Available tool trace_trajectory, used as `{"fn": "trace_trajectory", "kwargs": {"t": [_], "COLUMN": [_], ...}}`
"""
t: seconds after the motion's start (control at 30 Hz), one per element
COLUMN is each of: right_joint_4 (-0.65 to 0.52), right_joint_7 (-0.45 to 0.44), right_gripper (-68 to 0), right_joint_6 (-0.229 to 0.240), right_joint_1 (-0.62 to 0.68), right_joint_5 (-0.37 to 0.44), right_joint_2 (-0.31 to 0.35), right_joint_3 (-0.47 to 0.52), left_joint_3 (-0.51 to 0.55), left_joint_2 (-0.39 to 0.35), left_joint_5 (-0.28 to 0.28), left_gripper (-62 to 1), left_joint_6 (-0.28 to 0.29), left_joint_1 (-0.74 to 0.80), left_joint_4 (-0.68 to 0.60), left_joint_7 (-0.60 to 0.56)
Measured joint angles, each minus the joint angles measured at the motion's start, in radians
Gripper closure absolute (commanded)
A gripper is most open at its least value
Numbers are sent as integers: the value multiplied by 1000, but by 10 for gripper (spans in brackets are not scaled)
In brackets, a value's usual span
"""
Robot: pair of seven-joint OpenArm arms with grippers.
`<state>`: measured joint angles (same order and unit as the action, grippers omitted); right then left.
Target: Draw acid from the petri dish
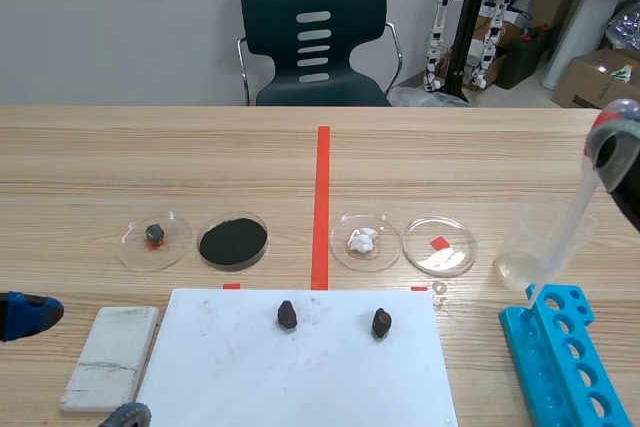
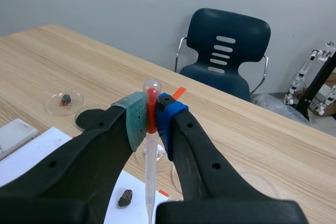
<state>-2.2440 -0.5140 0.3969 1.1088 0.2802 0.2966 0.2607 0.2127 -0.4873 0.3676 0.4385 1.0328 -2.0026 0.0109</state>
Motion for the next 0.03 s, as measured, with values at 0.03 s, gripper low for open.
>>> {"fn": "trace_trajectory", "kwargs": {"t": [0.03], "right_joint_4": [0], "right_joint_7": [0], "right_gripper": [-49], "right_joint_6": [0], "right_joint_1": [0], "right_joint_5": [0], "right_joint_2": [0], "right_joint_3": [0], "left_joint_3": [0], "left_joint_2": [0], "left_joint_5": [0], "left_gripper": [-623], "left_joint_6": [0], "left_joint_1": [0], "left_joint_4": [0], "left_joint_7": [0]}}
